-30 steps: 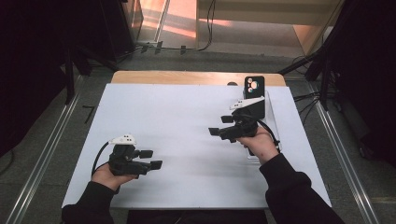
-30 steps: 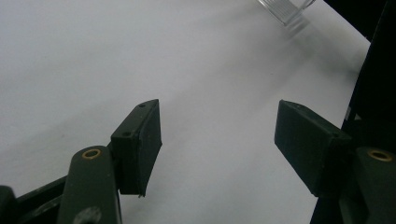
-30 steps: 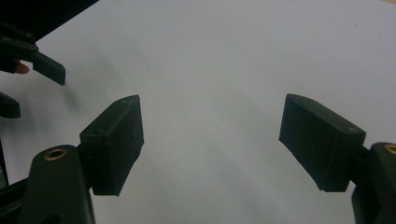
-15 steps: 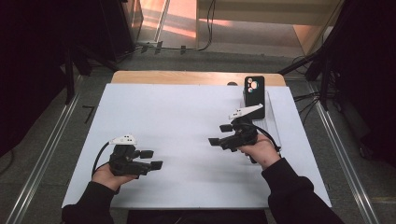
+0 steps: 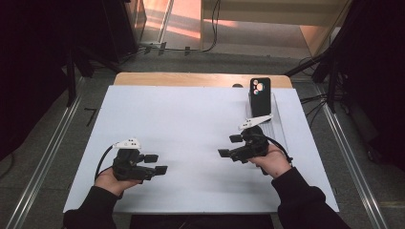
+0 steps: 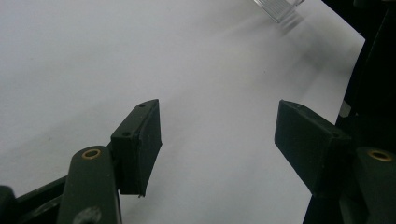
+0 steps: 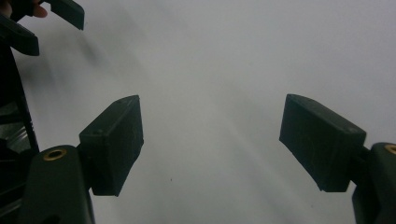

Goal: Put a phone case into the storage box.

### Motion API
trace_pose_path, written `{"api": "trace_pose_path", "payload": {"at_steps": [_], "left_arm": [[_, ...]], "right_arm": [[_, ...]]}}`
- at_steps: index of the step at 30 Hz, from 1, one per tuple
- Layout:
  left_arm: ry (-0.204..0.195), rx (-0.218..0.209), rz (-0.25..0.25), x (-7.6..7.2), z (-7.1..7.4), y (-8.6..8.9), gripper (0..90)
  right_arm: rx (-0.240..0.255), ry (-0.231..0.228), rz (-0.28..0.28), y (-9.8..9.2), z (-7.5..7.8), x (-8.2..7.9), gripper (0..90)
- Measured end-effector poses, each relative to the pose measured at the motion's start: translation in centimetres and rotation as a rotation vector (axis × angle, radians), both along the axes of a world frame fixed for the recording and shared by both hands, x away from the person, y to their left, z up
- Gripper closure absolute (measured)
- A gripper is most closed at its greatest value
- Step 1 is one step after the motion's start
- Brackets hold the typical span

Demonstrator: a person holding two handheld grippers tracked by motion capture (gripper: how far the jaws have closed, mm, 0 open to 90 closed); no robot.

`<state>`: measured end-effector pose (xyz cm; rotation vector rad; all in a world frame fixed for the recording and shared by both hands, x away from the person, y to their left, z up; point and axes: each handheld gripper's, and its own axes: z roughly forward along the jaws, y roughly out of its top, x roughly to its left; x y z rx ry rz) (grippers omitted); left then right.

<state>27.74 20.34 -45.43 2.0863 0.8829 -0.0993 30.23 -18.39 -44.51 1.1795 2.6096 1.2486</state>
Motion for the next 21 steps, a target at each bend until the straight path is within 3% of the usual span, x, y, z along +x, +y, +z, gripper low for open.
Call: {"api": "trace_pose_path", "payload": {"at_steps": [21], "left_arm": [[-0.003,0.002,-0.016,-0.4,0.1,-0.3,31.8]], "right_arm": [[-0.003,0.030,-0.005,-3.2,-1.6,-3.1,20.0]]}}
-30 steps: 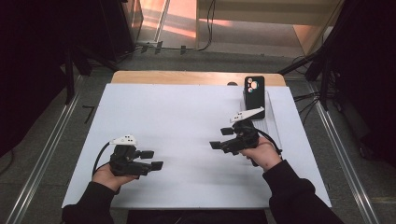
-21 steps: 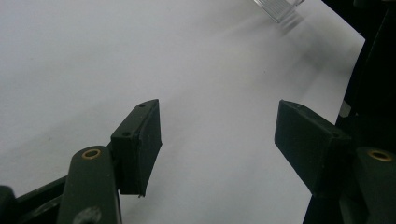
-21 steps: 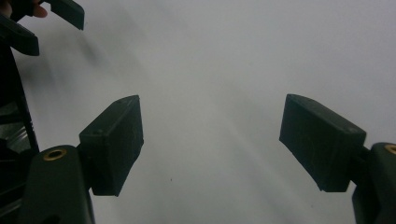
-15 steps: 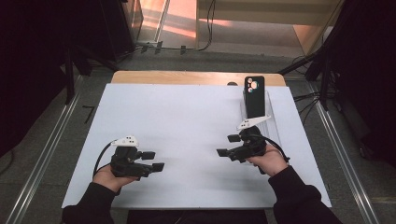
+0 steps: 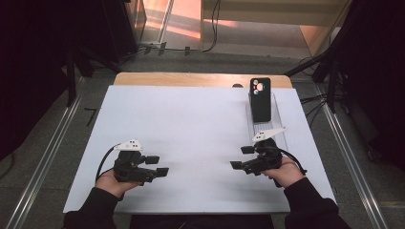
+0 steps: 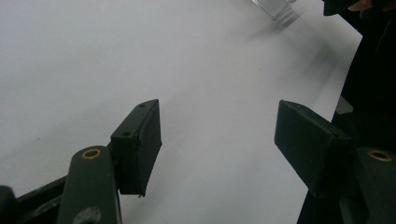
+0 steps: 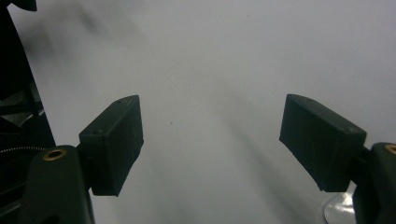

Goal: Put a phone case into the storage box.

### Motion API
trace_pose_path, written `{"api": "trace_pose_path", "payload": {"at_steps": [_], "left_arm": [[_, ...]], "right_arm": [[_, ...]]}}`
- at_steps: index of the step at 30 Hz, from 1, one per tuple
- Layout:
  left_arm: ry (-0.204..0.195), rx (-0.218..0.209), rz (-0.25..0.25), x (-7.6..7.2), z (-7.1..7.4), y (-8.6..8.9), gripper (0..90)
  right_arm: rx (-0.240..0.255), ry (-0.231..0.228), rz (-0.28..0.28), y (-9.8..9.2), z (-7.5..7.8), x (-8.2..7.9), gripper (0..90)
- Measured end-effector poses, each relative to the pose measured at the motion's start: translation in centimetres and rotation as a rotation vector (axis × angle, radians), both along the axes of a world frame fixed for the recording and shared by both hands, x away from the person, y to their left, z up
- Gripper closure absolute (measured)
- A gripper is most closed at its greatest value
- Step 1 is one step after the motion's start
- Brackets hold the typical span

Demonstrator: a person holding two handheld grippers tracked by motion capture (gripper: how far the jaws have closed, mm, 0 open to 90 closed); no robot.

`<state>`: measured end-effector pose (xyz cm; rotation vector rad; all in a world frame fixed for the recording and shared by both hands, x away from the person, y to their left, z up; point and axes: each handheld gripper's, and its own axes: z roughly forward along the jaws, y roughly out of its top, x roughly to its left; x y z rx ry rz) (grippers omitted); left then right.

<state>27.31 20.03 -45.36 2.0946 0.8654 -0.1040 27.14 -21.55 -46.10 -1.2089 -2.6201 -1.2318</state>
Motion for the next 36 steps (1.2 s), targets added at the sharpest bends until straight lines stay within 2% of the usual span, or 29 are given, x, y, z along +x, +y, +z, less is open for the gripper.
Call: {"api": "trace_pose_path", "payload": {"at_steps": [10,20,36], "left_arm": [[0.003,-0.007,-0.001,-0.6,-0.1,0.3,31.8],[0.006,0.000,-0.006,-0.6,-0.3,0.5,31.8],[0.004,0.001,-0.009,-0.6,-0.4,0.5,31.8]], "right_arm": [[-0.013,0.029,0.007,-1.0,-1.0,-1.2,20.0],[-0.018,0.039,-0.003,-2.3,-1.4,-2.0,19.9],[-0.020,0.037,-0.056,-4.5,-1.6,-2.8,19.9]]}}
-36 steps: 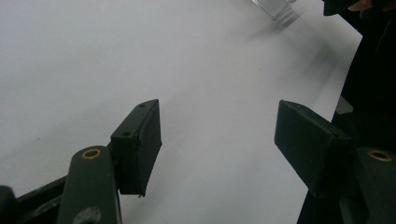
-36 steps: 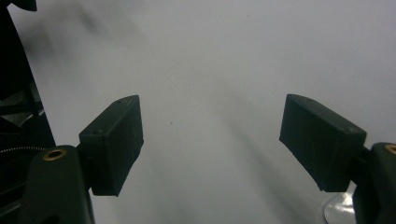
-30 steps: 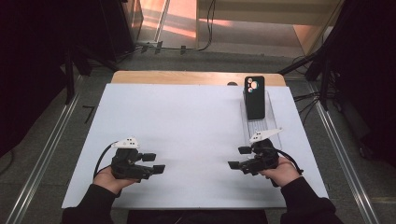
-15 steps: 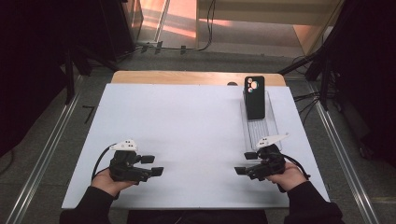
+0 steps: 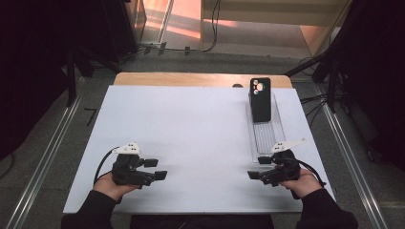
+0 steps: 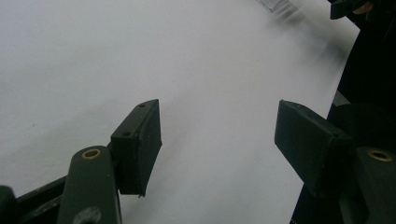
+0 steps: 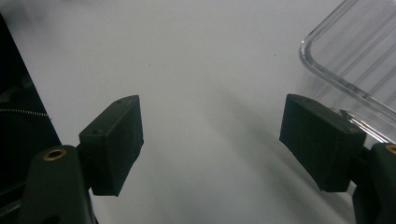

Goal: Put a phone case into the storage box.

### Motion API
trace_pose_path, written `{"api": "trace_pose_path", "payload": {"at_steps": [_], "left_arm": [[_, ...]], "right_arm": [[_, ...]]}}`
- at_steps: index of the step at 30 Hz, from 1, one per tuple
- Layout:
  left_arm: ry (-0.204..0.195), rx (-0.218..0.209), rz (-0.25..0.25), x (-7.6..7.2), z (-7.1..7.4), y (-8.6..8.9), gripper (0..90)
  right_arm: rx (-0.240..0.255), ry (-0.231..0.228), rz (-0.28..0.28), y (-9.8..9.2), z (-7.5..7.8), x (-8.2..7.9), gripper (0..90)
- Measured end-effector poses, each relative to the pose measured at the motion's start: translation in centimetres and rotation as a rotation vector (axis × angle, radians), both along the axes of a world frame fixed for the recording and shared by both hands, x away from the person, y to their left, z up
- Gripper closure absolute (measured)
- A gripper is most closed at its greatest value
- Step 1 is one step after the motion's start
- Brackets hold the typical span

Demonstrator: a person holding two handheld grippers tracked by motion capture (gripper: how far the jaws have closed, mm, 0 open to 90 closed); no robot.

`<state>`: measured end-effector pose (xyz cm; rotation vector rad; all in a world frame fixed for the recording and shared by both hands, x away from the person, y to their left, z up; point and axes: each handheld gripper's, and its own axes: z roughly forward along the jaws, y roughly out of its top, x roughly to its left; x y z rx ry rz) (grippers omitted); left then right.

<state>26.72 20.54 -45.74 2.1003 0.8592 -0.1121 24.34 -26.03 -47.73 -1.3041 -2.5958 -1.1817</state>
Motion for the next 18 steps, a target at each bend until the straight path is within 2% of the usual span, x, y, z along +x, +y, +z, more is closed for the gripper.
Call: {"api": "trace_pose_path", "payload": {"at_steps": [18], "left_arm": [[-0.007,0.009,-0.001,0.10,-0.22,0.11,31.8]], "right_arm": [[-0.019,-0.006,-0.014,-0.61,-0.25,-0.25,20.0]]}}
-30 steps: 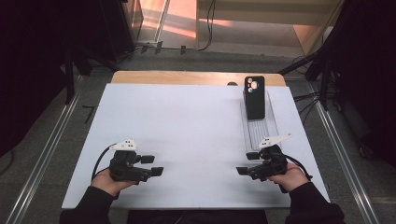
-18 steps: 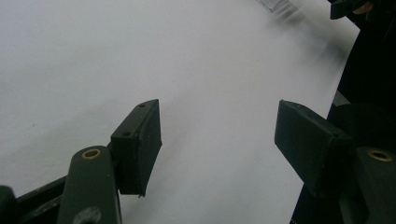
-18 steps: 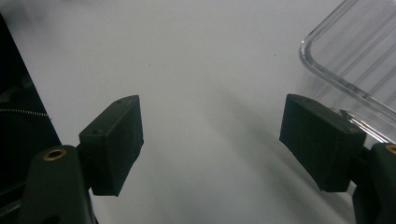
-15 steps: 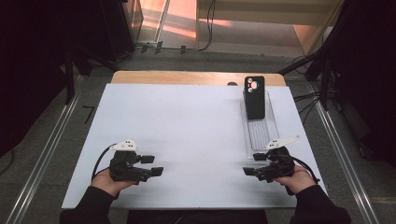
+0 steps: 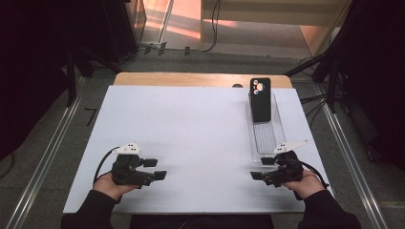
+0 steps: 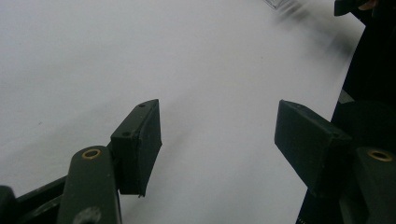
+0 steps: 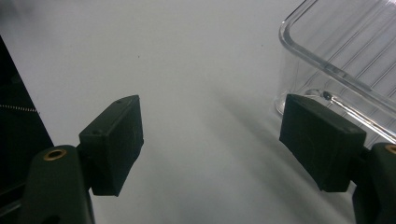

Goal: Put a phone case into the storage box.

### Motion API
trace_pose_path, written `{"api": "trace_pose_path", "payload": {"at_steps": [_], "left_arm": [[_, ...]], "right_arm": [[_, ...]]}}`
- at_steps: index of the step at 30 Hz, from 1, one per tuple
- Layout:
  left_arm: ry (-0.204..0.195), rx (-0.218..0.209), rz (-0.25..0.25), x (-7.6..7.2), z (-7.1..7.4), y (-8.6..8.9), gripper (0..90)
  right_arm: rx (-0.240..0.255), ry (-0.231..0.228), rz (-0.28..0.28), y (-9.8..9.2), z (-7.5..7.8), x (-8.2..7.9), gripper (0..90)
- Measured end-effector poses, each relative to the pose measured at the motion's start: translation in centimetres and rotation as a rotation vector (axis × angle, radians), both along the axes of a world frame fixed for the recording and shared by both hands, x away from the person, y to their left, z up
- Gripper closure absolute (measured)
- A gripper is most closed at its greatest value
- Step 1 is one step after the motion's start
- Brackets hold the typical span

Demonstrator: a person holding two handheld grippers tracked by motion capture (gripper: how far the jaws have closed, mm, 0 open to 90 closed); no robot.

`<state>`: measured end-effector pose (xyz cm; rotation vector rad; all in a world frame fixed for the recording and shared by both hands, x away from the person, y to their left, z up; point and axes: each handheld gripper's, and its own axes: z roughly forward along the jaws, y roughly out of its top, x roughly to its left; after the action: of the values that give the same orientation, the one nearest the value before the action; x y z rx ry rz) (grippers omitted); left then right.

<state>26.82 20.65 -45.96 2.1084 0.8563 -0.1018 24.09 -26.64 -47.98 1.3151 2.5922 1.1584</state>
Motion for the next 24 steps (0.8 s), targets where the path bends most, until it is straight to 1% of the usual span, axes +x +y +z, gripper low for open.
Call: {"api": "trace_pose_path", "payload": {"at_steps": [4,7,19,24], "left_arm": [[0.003,0.003,-0.004,0.03,-0.04,-0.06,31.8],[0.004,0.003,-0.004,0.03,-0.05,-0.10,31.8],[0.005,0.003,-0.006,0.03,-0.05,-0.11,31.8],[0.007,0.003,-0.007,0.05,-0.06,-0.12,31.8]], "right_arm": [[-0.004,0.005,0.007,0.10,-0.04,0.02,20.0],[-0.005,-0.004,0.016,0.20,-0.10,0.02,20.0],[-0.008,-0.006,0.020,0.24,-0.11,0.02,20.0],[-0.010,0.002,0.014,0.19,-0.14,0.05,20.0]]}}
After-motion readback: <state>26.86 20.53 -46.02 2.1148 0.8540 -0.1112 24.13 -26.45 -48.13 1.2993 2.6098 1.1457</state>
